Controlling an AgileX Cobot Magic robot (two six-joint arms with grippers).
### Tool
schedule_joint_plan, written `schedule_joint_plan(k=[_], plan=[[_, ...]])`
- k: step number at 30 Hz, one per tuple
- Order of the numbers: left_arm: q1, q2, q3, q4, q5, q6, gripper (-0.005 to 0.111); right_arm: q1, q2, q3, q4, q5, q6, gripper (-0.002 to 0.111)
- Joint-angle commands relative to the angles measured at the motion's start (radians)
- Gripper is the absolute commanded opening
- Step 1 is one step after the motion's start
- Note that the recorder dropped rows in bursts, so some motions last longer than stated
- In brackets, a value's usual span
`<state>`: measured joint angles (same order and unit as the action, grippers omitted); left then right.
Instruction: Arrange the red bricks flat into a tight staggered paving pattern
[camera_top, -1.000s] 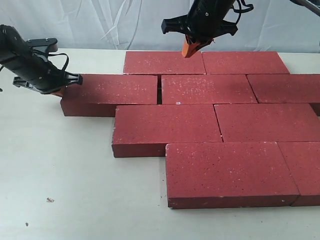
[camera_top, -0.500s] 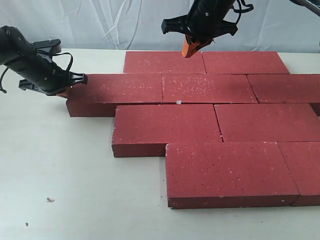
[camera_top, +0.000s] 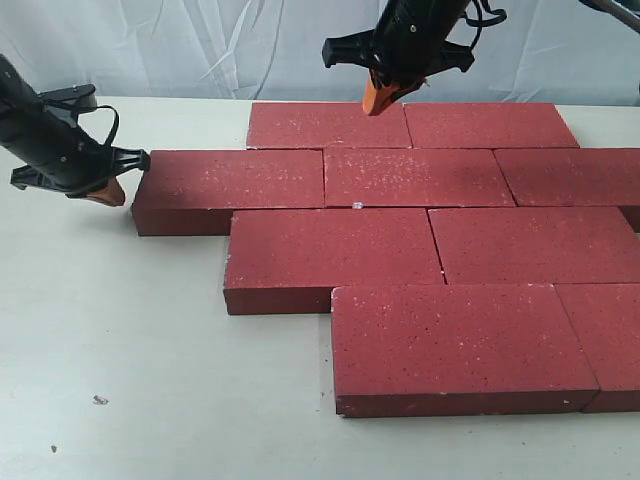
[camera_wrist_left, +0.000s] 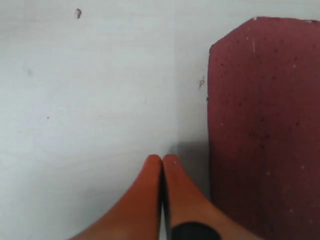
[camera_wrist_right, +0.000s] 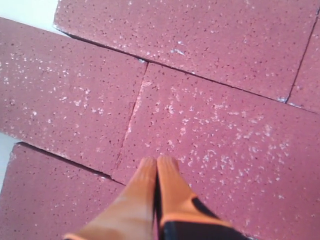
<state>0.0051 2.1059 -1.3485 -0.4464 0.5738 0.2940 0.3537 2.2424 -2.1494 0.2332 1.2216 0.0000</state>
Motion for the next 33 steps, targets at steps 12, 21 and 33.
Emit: schedule_joint_plan(k=[12, 21, 33], plan=[[0.003, -0.096, 0.002, 0.021, 0.062, -0.003, 0.0, -0.002, 0.047, 0.0, 0.057, -0.001, 0.0, -0.001], [0.003, -0.211, 0.002, 0.078, 0.178, -0.003, 0.0, -0.002, 0.013, 0.0, 0.11, -0.001, 0.0, -0.001], [0.003, -0.327, 0.003, 0.072, 0.304, -0.003, 0.0, -0.002, -0.136, 0.213, 0.108, -0.001, 0.0, -0.001]])
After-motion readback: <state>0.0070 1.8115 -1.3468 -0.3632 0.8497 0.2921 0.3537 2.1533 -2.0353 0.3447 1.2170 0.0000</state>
